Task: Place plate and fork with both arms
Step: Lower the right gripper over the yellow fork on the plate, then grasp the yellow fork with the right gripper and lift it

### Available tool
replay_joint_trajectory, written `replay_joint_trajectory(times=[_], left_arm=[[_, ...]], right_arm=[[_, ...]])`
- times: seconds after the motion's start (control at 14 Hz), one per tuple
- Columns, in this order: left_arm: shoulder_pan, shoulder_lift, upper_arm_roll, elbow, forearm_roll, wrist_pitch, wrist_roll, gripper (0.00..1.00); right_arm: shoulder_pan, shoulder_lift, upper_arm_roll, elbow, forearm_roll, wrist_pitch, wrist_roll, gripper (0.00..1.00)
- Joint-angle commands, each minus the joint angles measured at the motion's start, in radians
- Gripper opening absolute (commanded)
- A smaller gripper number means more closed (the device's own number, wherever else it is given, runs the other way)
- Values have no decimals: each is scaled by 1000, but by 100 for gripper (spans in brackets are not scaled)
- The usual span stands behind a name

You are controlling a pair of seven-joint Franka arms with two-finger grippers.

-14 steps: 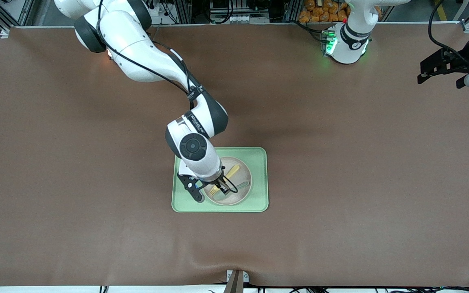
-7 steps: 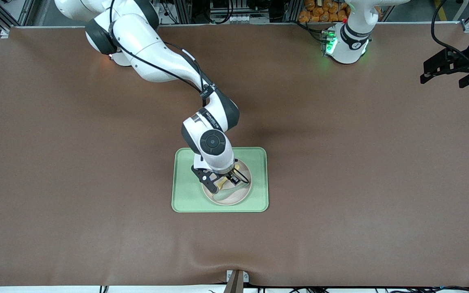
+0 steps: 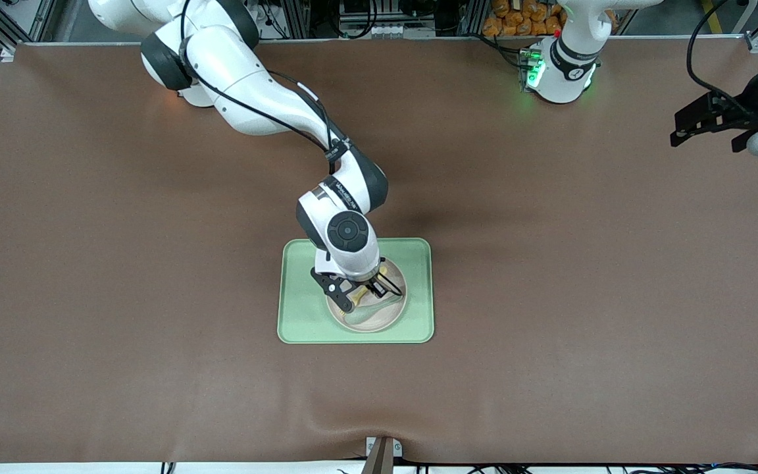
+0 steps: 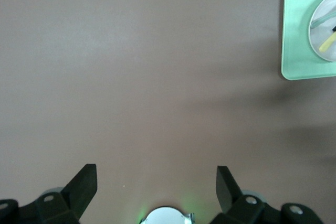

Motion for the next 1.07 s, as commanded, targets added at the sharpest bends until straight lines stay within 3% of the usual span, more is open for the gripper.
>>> replay_joint_trajectory(times=[0.0,0.29,0.79,0.93,1.0], left_arm=[[-6,10,-31,-5,-12,35,-71,100],[-9,19,-78,-14,10,38,-85,100],[-4,19,-81,-27,30,36,-85,100],[-10,19,-84,-31,30,36,-88,100],[-11,21,-99,-30,33,36,-102,100]], right_arm=[[2,17,-1,16,-13,5,21,58],[8,18,-1,18,-12,6,21,54],[19,40,-1,18,-12,40,29,50],[19,43,-1,18,-13,39,29,45],[19,46,-1,18,-12,37,29,33]])
